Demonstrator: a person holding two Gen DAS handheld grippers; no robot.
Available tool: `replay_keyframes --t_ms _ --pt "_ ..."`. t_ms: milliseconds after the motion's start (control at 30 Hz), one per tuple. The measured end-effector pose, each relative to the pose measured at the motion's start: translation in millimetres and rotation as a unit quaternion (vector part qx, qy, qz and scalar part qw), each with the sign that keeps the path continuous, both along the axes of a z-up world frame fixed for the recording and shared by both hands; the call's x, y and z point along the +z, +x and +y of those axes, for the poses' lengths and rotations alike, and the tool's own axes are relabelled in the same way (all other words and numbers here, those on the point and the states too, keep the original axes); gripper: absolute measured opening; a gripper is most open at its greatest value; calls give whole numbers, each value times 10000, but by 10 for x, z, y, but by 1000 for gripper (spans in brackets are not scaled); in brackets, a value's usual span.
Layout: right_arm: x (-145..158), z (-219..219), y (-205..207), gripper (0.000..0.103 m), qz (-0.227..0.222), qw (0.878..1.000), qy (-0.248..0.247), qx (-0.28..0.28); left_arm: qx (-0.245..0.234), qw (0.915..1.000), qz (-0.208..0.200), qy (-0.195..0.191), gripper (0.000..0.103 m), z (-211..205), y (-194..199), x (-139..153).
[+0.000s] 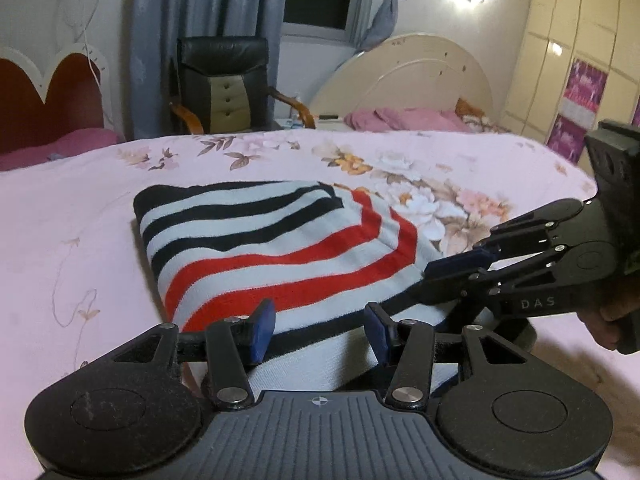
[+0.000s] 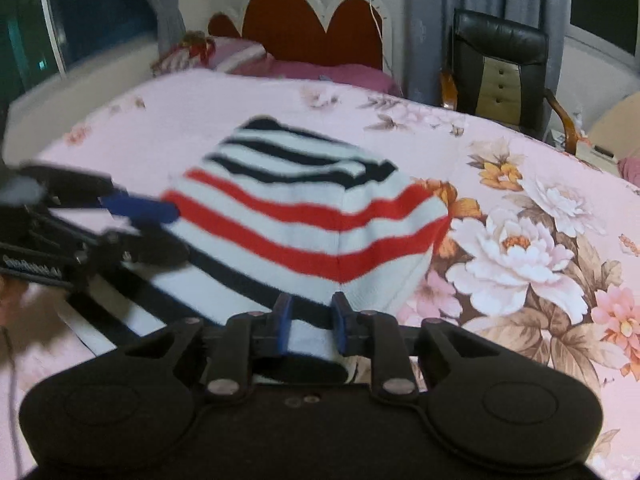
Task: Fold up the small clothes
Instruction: 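Lay the folded sweater down and open both grippers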
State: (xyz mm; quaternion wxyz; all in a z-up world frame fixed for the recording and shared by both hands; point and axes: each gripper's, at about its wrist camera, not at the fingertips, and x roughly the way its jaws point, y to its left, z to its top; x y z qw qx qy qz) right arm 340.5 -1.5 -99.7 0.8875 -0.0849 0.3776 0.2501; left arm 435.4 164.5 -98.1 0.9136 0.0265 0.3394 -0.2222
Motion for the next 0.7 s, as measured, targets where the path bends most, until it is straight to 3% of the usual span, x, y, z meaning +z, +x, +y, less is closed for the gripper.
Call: replay_keyframes --t_ms 167,367,500,700 --pt "-28 -4 -14 21 -17 9999 34 -145 -49 9989 -224 401 49 -115 -120 -19" --pt "246 -71 -341 22 -296 9994 167 -58 156 9975 -477 491 49 -45 -501 167" --pt "194 -75 -437 22 -201 9998 45 -39 532 9973 -293 412 49 54 -660 47" --pt "72 -81 -464 20 -149 9998 6 -148 606 9962 -297 544 49 60 -659 -27"
